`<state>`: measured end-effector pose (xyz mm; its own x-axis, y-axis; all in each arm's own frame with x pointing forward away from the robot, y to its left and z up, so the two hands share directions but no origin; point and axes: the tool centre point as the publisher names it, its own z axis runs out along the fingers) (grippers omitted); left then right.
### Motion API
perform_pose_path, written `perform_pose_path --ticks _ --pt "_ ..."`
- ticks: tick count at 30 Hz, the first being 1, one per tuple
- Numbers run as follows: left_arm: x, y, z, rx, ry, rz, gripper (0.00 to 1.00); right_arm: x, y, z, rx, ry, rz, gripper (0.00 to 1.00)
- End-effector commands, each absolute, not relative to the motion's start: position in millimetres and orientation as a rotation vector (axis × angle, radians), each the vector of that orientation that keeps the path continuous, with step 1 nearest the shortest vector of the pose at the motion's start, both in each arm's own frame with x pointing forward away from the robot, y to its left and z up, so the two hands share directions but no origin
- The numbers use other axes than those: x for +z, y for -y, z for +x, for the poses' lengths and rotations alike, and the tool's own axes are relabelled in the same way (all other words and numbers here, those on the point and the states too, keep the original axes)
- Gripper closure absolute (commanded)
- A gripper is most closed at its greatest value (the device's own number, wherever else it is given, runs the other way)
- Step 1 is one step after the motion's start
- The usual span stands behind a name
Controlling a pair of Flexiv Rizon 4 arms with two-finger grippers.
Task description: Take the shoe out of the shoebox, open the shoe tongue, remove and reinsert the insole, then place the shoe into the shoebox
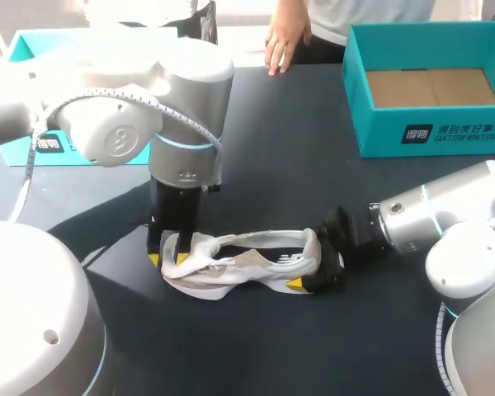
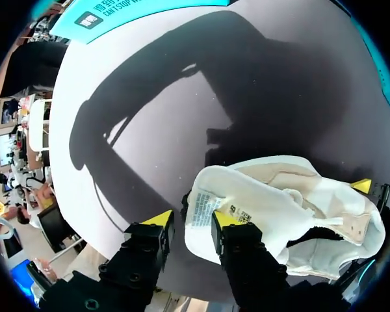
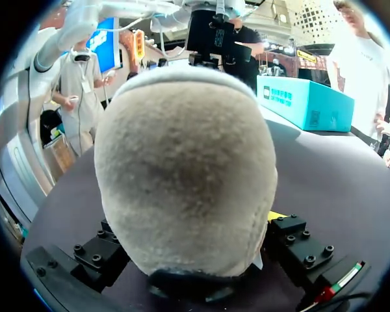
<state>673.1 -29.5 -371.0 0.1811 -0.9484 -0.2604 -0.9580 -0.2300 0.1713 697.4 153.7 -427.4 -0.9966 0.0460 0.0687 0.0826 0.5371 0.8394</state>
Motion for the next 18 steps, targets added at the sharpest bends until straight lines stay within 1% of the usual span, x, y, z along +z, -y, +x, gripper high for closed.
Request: perform_pose_path --ticks 1,2,4,10,16,18 --pt "-361 20 675 0.458 -1.919 -2.416 0.18 -433 -157 701 -1.479 2.725 -0.116 1.0" --pt "-357 18 675 0.442 -1.922 -2.425 0.11 -433 -157 701 -1.479 2.725 -0.116 1.0" --pt "-348 15 677 0.414 -1.933 -2.416 0.0 -433 -157 701 -1.479 2.725 -0.116 1.0" --pt "-311 19 684 0.335 -2.05 -2.312 0.0 -433 -157 701 -1.479 2.725 -0.116 1.0" --pt "-282 31 691 0.295 -2.243 -2.035 0.0 -433 -157 701 -1.479 2.725 -0.116 1.0" --pt "-274 36 695 0.268 -2.325 -1.874 0.0 -433 -157 701 -1.479 2.725 -0.116 1.0"
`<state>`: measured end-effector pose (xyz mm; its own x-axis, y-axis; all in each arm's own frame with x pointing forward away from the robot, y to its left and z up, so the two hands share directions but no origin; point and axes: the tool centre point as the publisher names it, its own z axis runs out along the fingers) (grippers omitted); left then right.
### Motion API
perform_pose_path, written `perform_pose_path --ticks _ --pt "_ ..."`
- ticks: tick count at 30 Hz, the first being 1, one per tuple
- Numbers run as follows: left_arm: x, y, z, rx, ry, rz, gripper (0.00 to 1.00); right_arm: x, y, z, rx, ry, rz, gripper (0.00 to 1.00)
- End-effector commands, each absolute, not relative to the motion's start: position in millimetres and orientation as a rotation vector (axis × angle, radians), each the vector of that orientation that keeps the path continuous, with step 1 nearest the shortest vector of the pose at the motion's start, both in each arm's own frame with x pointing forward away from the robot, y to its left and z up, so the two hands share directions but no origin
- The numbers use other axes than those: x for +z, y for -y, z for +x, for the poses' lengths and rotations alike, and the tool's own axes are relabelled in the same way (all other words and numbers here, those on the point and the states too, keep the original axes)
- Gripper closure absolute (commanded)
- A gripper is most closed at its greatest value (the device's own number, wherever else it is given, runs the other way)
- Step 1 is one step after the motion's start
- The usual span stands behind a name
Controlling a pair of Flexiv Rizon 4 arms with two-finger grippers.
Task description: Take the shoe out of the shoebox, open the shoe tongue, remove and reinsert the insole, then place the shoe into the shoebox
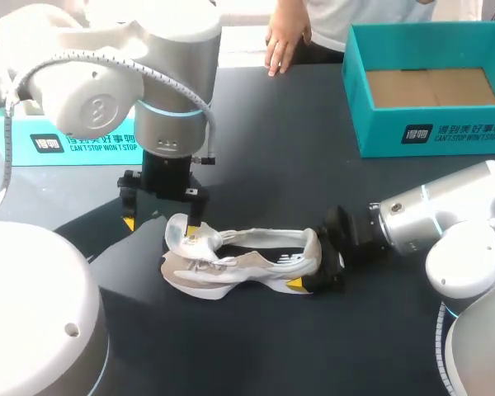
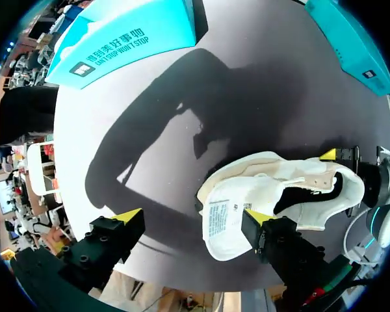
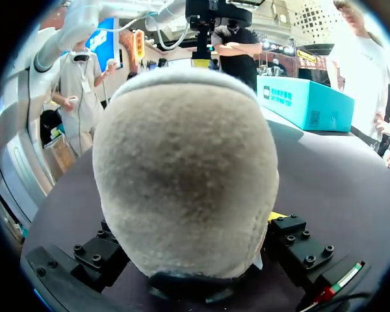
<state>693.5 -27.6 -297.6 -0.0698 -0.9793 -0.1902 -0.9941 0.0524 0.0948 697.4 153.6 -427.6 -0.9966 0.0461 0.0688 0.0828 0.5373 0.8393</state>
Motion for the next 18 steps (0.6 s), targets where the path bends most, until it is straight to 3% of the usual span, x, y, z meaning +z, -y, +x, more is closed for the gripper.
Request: perform_pose_path --ticks 1,9,18 --pt "-271 38 697 0.23 -2.433 -1.771 0.0 -433 -157 701 -1.479 2.725 -0.116 1.0" --pt "-255 69 718 0.055 -2.95 -0.726 0.0 -433 -157 701 -1.479 2.725 -0.116 1.0" --pt "-247 127 744 -0.051 -3.07 0.281 0.0 -433 -157 701 -1.479 2.725 -0.116 1.0"
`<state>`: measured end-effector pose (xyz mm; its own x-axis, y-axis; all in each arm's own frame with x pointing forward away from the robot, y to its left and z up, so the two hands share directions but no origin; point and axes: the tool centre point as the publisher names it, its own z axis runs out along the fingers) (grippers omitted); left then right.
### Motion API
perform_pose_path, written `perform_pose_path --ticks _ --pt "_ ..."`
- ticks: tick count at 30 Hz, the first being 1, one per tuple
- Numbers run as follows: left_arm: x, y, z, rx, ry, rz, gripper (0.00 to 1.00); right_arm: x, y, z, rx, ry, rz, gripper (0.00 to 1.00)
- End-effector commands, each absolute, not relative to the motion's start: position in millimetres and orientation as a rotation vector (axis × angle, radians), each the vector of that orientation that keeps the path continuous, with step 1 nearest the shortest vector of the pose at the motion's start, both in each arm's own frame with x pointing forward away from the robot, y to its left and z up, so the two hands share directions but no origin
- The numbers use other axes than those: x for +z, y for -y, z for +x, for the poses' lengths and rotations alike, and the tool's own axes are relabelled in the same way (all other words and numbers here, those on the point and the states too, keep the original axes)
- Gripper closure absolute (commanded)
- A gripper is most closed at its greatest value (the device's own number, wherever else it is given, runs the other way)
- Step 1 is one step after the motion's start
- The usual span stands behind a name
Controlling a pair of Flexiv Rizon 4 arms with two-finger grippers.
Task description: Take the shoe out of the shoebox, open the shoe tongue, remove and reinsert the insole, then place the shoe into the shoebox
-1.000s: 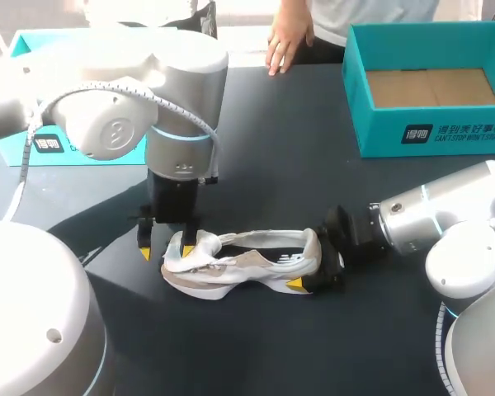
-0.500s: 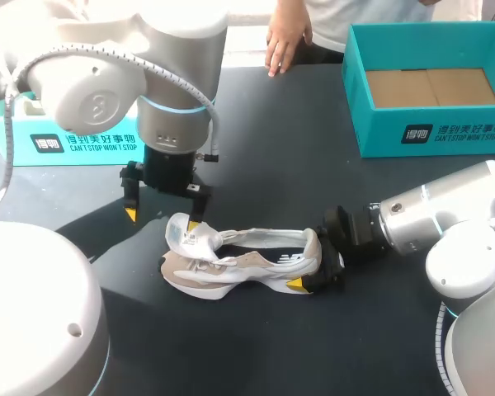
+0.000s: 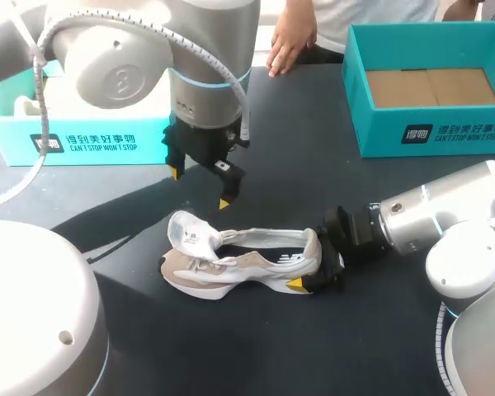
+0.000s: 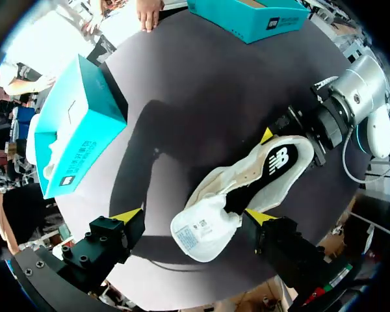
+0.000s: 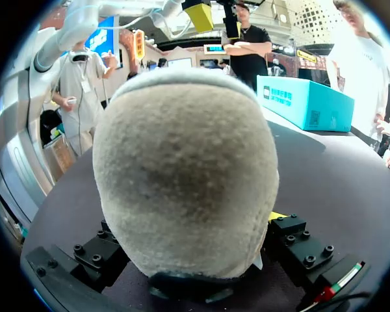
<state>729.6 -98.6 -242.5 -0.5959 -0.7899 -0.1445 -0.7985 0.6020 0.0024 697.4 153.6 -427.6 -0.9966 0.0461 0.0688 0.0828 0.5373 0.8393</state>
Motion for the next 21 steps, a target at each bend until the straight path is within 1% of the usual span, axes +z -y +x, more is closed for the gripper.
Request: perform_pose_path --ticks 1,2,3,4,5,6,7,11,21 --pt "-247 132 745 -0.077 -3.068 0.354 0.0 -433 -157 701 -1.479 2.725 -0.116 1.0" --pt "-247 137 745 -0.099 -3.054 0.437 0.03 -433 -157 701 -1.479 2.725 -0.116 1.0" --pt "-247 141 743 -0.137 -3.041 0.524 0.24 -433 -157 701 -1.479 2.725 -0.116 1.0" --pt "-246 144 741 -0.19 -3.024 0.576 0.51 -433 -157 701 -1.479 2.725 -0.116 1.0" --pt "-245 150 736 -0.208 -3.018 0.643 0.64 -433 -157 701 -1.479 2.725 -0.116 1.0" --pt "-245 153 732 -0.229 -2.997 0.691 0.89 -433 -157 701 -1.479 2.725 -0.116 1.0" --pt "-245 156 729 -0.256 -2.984 0.733 1.0 -433 -157 701 -1.479 2.725 -0.116 1.0" --pt "-246 167 712 -0.319 -2.967 0.827 1.0 -433 -157 701 -1.479 2.725 -0.116 1.0" --pt "-246 167 712 -0.319 -2.967 0.827 1.0 -433 -157 701 -1.479 2.725 -0.116 1.0"
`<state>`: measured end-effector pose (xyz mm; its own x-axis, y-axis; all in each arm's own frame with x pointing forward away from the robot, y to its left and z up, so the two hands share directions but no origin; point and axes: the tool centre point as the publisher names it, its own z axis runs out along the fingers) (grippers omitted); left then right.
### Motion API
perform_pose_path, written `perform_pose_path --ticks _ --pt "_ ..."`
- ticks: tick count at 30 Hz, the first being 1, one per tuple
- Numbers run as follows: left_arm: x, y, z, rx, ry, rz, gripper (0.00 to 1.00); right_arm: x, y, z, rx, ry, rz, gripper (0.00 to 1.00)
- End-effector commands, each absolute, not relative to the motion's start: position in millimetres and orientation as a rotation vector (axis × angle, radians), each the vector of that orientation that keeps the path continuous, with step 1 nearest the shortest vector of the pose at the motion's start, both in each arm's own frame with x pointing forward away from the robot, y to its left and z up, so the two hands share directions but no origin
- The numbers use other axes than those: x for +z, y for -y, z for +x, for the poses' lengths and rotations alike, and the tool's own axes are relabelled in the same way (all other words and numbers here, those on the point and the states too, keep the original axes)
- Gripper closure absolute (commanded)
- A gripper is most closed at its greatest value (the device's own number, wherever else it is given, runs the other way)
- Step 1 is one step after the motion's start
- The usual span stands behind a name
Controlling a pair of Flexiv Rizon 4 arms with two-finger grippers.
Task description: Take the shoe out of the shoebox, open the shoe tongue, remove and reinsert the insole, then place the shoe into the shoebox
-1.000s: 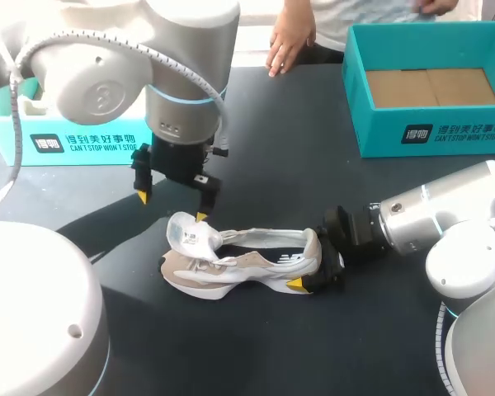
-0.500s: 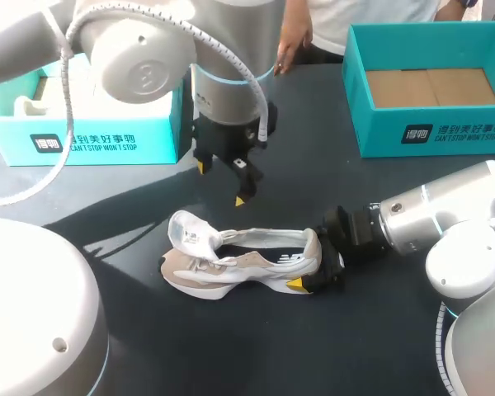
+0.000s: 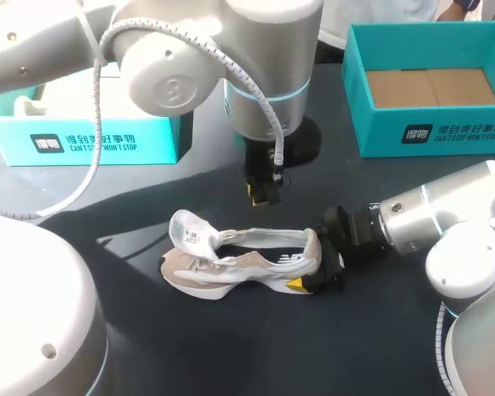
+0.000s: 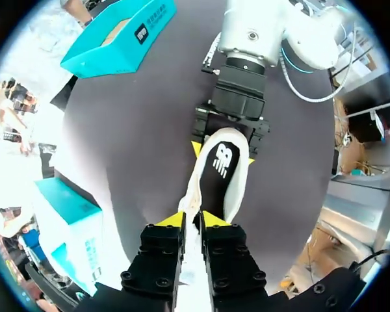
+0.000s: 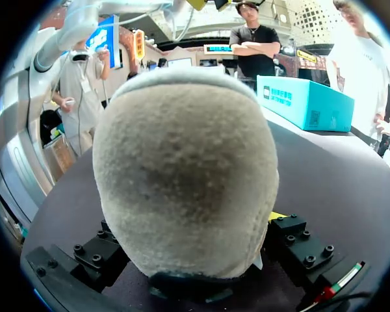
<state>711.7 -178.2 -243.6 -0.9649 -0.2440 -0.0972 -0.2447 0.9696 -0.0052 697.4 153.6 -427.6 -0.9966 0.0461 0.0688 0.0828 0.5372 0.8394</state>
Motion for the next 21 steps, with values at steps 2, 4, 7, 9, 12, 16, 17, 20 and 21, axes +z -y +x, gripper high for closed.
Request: perform_pose_path --ticks 2,4,7,9,12,16,17,20,21 --pt "-246 167 712 -0.319 -2.967 0.827 1.0 -433 -157 701 -1.479 2.725 -0.116 1.0" --pt "-246 167 712 -0.319 -2.967 0.827 1.0 -433 -157 701 -1.479 2.725 -0.116 1.0" --pt "-246 167 712 -0.319 -2.967 0.827 1.0 -433 -157 701 -1.479 2.725 -0.116 1.0" --pt "-246 167 712 -0.319 -2.967 0.827 1.0 -433 -157 701 -1.479 2.725 -0.116 1.0" --pt "-246 167 712 -0.319 -2.967 0.827 1.0 -433 -157 701 -1.479 2.725 -0.116 1.0" --pt "-264 174 708 -0.374 -2.989 0.855 1.0 -433 -157 701 -1.479 2.725 -0.116 1.0" --pt "-269 175 706 -0.404 -2.991 0.856 1.0 -433 -157 701 -1.479 2.725 -0.116 1.0" --pt "-284 175 704 -0.424 -3.022 0.83 1.0 -433 -157 701 -1.479 2.725 -0.116 1.0" --pt "-288 177 704 -0.421 -3.03 0.814 1.0 -433 -157 701 -1.479 2.725 -0.116 1.0"
